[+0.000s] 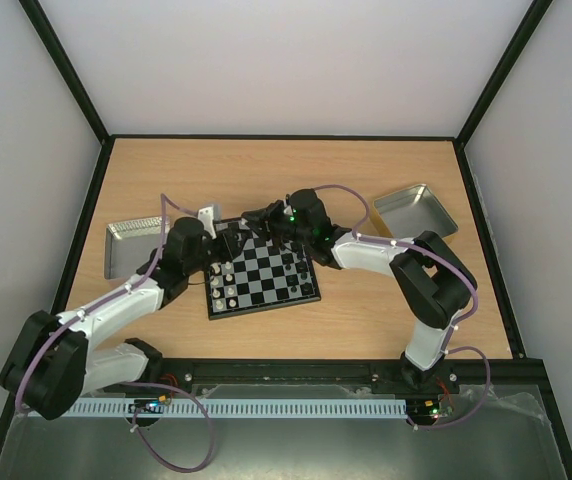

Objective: Set up the chess pieces on the board
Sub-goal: Move the chess piece to the chessboard.

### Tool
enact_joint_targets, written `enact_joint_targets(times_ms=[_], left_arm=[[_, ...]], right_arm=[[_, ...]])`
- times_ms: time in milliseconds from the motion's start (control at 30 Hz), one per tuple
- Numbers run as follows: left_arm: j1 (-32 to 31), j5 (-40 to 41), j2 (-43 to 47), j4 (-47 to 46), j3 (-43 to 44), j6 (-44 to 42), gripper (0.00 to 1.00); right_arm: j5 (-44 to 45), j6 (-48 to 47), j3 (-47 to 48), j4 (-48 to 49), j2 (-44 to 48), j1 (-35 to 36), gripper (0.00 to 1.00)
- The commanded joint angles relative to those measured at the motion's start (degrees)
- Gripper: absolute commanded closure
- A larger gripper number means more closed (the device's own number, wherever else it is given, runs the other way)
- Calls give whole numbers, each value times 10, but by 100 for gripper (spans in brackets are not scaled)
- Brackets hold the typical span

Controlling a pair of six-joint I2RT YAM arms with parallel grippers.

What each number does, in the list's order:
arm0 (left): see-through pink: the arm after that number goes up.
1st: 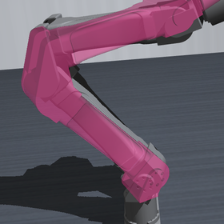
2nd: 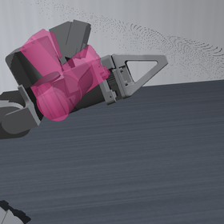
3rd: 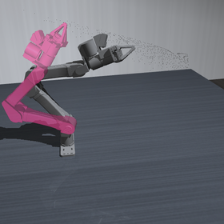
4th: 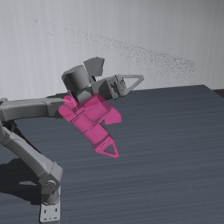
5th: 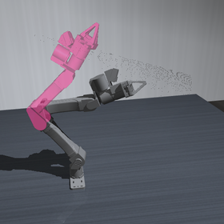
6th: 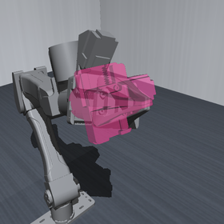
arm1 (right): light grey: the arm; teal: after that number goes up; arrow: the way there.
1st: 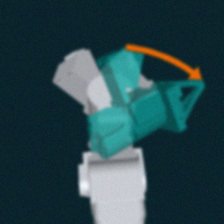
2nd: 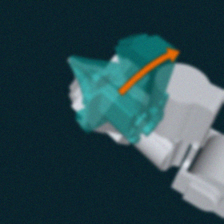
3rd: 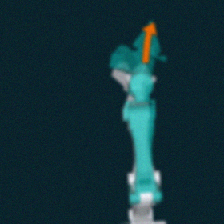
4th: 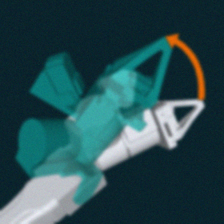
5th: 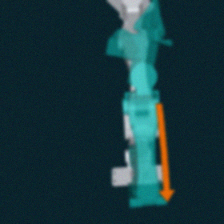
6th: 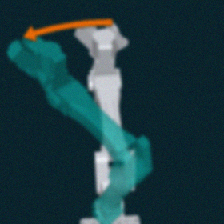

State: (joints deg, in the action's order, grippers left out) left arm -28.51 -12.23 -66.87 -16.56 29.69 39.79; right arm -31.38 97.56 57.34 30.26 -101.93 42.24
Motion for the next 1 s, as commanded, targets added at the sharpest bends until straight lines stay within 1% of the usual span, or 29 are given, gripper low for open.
enact_joint_targets(times_ms=[0, 67, 300, 400, 533, 833, 967], left_arm=[[-3, 6, 26, -34, 1, -14, 62], [-3, 16, 40, -40, -4, -12, 65], [-3, 20, 28, -48, 2, -16, 67], [-4, 13, 13, -51, 10, -17, 73], [-6, 17, 4, -49, 19, -21, 78], [-7, 33, 8, -50, 24, -33, 80], [-8, 42, 14, -45, 27, -45, 89]], right_arm=[[-2, 2, -3, 10, 15, 4, 93], [-1, -2, -1, 10, 14, 4, 93], [-8, -8, 3, 8, 12, 4, 93], [-20, -4, 3, 21, 11, 5, 93], [-27, -6, 3, 25, 14, 4, 93], [-36, -20, 3, 16, 14, 6, 93], [-39, -29, 5, 4, 10, 7, 93]])
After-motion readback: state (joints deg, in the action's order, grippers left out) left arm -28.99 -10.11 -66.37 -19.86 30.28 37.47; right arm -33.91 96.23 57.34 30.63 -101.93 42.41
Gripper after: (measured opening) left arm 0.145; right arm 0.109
